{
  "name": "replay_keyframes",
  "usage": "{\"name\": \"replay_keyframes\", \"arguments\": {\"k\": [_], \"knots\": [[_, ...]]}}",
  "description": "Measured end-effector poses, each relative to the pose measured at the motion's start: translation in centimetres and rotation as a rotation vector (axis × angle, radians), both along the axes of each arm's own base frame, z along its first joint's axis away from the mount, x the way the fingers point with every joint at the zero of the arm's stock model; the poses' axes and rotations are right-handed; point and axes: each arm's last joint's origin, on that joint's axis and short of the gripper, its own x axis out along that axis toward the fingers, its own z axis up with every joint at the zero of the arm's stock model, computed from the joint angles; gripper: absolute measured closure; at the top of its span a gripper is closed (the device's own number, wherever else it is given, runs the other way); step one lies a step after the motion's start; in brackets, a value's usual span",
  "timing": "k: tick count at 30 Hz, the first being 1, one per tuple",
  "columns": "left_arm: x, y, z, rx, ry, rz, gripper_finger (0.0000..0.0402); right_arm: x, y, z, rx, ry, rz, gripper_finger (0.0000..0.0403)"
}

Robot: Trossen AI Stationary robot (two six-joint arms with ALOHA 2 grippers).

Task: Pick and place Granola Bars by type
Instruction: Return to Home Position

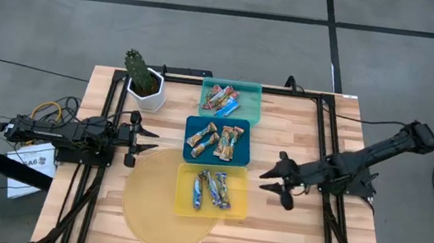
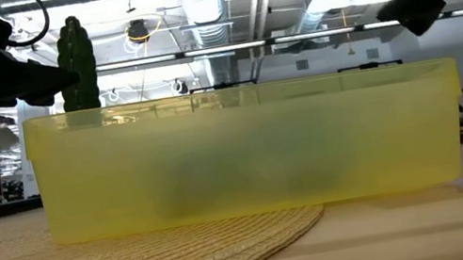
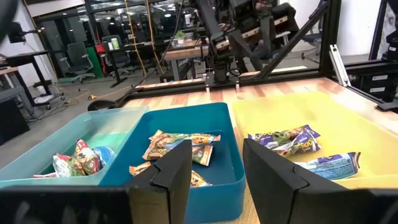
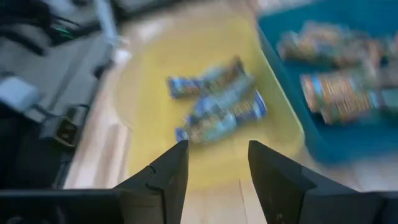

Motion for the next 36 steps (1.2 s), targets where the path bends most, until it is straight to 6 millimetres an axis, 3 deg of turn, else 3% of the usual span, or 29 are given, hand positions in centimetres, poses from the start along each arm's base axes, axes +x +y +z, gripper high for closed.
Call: {"name": "replay_keyframes", "arguments": {"k": [7,13,24,36], "knots": [[0.0,0.0,0.0,0.0,0.0,0.0,0.0264,-2.0,-0.8,-2.1,-0.155,-0.251,0.255,0.0248],[0.0,0.0,0.0,0.001,0.001,0.0,0.0264,-3.4,-1.2,-3.7,-0.16,-0.394,0.467,0.0254],[0.0,0.0,0.0,0.0,0.0,0.0,0.0264,-5.5,-2.4,-6.0,-0.146,-0.446,0.43,0.0261],[0.0,0.0,0.0,0.001,0.0,0.0,0.0264,-7.0,-3.2,-5.7,-0.229,-0.487,0.431,0.0265]]}}
